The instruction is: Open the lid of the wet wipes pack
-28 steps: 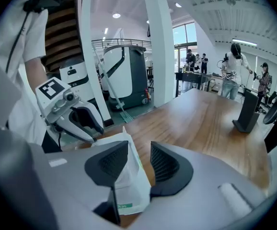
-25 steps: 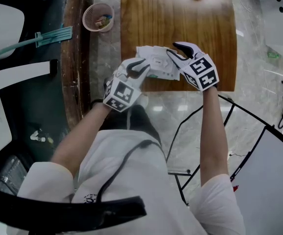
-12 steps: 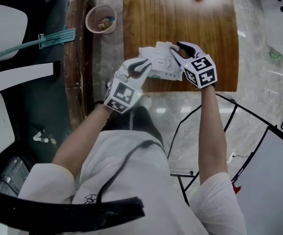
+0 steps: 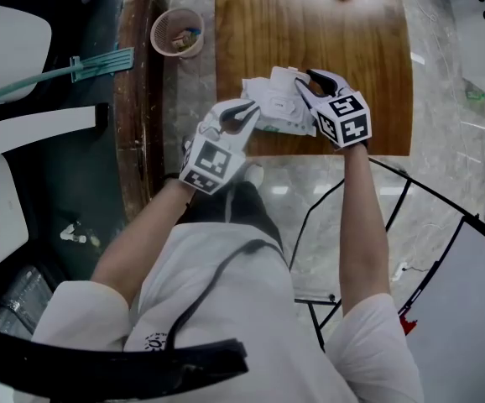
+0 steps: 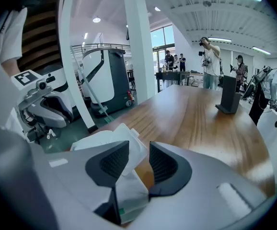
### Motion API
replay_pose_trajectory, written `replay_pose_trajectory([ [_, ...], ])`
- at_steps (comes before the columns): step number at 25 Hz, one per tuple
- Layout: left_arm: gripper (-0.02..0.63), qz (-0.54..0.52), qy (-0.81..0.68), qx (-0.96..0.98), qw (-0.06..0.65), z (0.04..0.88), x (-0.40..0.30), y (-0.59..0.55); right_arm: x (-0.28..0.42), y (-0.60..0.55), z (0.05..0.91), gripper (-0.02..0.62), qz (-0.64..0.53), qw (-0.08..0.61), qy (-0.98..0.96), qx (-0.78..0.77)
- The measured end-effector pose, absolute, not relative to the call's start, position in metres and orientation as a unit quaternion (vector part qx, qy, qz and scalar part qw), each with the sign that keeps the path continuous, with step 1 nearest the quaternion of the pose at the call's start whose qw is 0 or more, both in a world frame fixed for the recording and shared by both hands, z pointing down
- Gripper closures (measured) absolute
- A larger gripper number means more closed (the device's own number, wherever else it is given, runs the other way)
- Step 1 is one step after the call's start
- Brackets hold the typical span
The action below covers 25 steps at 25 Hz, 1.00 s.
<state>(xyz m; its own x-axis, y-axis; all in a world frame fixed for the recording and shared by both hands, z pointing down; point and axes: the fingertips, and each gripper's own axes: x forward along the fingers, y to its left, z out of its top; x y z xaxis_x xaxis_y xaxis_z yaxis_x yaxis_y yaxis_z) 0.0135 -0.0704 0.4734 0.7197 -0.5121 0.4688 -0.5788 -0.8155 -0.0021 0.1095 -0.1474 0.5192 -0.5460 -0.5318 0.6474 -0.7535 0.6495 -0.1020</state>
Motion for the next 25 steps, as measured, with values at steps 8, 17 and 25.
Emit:
replay_pose_trajectory([
  [8,0.577,0.226,-0.295,0.927,0.058,0.453,0.013,-0.064,0.113,-0.135,0.501,0.453,0.182,0.274,-0.856,0.398],
  [17,0.6,0.205,-0.305,0.929,0.053,0.418,0.013,-0.052,0.123,-0.106,0.459,0.488,0.185,0.218,-0.856,0.431],
  [25,0.601,0.175,-0.307,0.934,0.052,0.382,0.016,-0.034,0.121,-0.046,0.397,0.581,0.192,0.092,-0.852,0.479],
])
